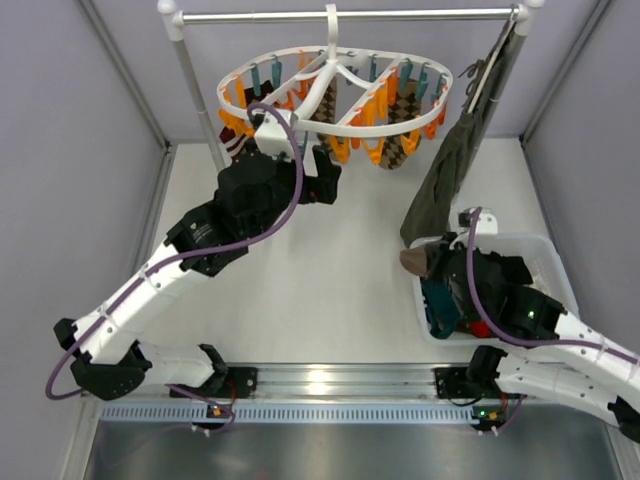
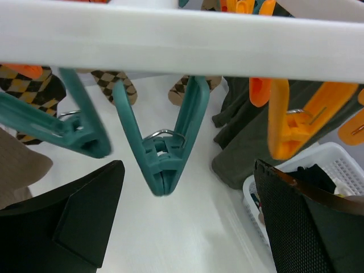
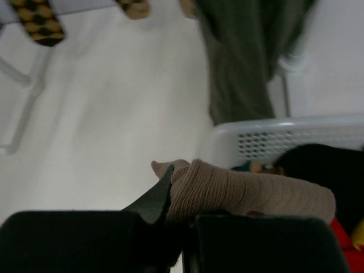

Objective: Remove the socks clipped to the hanger

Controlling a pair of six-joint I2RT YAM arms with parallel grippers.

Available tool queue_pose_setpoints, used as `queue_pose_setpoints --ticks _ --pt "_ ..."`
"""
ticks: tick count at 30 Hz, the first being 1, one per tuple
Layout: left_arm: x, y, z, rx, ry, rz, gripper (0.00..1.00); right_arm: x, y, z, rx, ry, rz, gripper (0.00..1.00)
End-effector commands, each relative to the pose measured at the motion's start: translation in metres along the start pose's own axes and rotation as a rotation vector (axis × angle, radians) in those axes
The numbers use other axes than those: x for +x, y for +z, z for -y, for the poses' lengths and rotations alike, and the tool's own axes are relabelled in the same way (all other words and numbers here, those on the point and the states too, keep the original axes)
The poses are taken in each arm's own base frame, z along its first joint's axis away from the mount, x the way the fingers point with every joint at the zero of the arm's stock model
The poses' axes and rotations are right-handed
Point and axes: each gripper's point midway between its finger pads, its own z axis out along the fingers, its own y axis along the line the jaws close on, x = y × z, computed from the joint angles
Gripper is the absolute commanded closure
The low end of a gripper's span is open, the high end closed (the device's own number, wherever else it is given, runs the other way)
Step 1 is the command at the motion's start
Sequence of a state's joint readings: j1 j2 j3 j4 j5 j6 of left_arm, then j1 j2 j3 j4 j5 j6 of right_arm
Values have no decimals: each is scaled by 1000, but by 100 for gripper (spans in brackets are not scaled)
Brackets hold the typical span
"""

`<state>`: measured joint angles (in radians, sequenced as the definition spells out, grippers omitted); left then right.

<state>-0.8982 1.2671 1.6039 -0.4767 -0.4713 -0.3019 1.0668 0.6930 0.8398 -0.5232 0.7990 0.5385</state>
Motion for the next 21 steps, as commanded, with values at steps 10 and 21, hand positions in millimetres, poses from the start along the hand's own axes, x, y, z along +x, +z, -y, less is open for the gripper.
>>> queue_pose_setpoints --ticks 10,21 --pt "-7 -65 -39 -20 -82 83 2 47 14 154 534 144 -131 89" --pt "65 -77 -103 -277 59 -129 2 -30 -21 126 299 136 52 1"
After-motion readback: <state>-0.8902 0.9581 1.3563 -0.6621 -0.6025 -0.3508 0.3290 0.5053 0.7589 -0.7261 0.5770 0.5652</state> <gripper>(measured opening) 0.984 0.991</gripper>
